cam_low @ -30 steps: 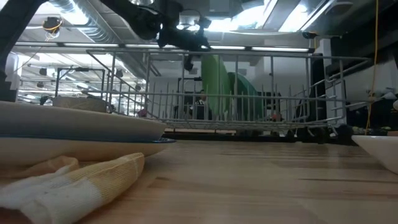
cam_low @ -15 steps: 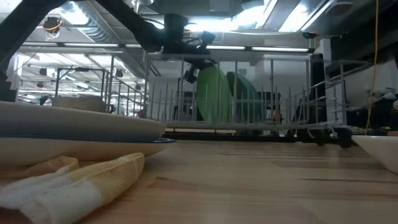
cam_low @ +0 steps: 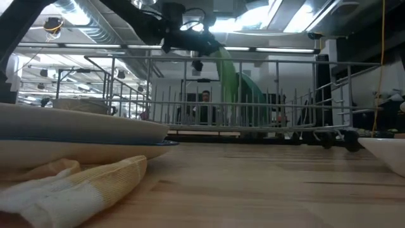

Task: Sort dishes
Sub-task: Put the light green plate in the dish rack, then put the white plate in the dish rack

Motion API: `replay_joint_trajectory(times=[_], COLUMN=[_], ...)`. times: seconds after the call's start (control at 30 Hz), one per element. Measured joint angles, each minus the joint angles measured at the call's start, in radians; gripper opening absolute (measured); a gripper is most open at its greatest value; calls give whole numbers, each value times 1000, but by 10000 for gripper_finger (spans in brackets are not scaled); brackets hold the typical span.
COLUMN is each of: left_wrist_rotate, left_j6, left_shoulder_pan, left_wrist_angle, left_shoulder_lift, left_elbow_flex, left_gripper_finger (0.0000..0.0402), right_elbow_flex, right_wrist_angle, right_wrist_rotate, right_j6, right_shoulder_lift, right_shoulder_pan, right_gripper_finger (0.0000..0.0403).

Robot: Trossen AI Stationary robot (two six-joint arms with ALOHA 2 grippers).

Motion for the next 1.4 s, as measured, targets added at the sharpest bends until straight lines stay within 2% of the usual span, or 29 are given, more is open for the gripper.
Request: replay_joint_trajectory(times=[0.5,0.67,0.9,1.1,1.4], left_wrist_rotate=[-73,-84,-82,2,105], left_j6=[-1,-3,0,39,48], left_shoulder_pan=[1,1,5,27,76], left_wrist_angle=[-278,-366,-457,-459,-458], left_shoulder_lift=[2,-3,1,-2,-3], left_elbow_flex=[0,2,0,-1,-1], left_gripper_finger=[9,44,129,164,159], right_elbow_flex=[0,0,0,0,0], right_wrist_angle=[-1,-1,-1,0,0], right_wrist_rotate=[0,0,0,0,0], right_j6=[-1,-1,-1,-1,0], right_shoulder_lift=[0,0,0,0,0], right_shoulder_pan=[0,0,0,0,0], right_gripper_finger=[152,152,152,152,152])
